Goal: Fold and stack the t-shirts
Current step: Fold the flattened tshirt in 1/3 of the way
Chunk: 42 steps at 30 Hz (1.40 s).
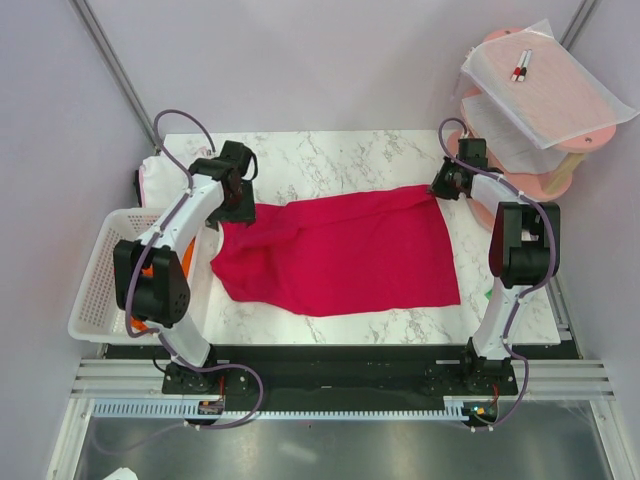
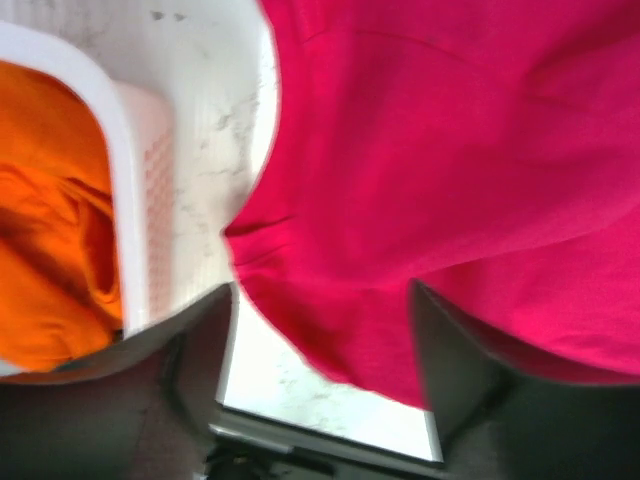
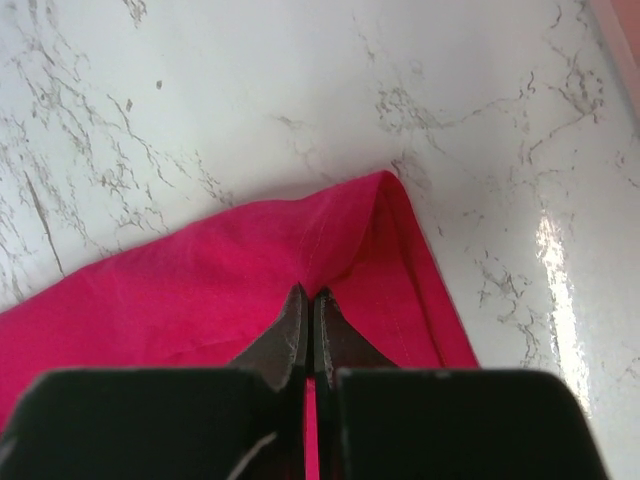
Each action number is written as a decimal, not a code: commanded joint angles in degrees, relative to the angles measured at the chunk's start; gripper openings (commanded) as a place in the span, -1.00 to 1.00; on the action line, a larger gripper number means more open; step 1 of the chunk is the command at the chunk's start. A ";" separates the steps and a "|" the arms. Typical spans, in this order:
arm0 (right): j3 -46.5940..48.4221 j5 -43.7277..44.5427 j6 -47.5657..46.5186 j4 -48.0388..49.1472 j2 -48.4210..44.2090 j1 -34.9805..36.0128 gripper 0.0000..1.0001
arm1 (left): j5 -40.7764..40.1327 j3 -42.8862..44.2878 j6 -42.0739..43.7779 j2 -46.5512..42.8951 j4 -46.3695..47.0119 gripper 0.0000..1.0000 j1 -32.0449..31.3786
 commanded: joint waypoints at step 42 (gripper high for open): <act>19.46 22.14 -10.82 -5.74 20.18 17.82 -1.00 | -5.40 28.75 -0.01 37.38 7.27 -0.96 -3.03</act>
